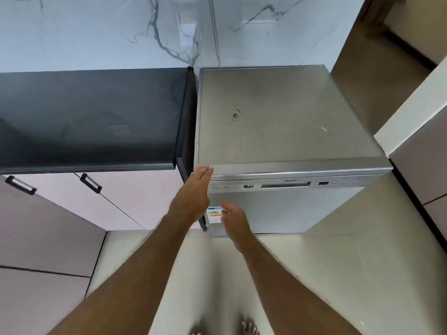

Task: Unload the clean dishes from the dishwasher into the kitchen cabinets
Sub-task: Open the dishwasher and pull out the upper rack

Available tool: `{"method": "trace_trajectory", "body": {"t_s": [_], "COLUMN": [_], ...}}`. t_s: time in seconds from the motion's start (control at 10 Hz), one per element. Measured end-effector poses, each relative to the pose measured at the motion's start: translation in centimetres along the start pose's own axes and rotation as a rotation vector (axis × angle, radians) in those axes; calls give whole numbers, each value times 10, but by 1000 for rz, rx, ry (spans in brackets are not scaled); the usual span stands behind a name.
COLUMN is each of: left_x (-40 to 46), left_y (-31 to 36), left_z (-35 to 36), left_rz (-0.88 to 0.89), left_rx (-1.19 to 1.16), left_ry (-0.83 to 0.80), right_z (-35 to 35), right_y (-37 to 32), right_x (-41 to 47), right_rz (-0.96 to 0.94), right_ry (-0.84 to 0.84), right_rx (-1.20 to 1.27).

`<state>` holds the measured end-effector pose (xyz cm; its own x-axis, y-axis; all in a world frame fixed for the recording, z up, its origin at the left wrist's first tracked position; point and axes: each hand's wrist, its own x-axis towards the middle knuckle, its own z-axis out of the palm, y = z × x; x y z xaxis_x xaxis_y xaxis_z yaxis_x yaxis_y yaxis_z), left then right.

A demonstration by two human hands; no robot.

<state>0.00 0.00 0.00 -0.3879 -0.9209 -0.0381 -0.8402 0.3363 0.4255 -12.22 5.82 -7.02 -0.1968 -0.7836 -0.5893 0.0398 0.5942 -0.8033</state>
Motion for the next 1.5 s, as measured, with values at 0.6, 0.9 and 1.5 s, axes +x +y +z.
{"method": "trace_trajectory", "body": {"t_s": [0.6, 0.9, 1.5], "left_x": [28, 21, 14], "left_y": [-16, -19, 38], "left_z": [19, 22, -52], "left_rz": [-42, -46, -58], "left_rx": [55, 30, 88], "left_ry": [10, 34, 200], "right_z": [60, 38, -89], "right_y": [-8, -8, -133], "right_x": [59, 54, -2], "right_rz": [197, 207, -678], "right_ry": [-180, -193, 108], "right_rx": [990, 880, -780]}}
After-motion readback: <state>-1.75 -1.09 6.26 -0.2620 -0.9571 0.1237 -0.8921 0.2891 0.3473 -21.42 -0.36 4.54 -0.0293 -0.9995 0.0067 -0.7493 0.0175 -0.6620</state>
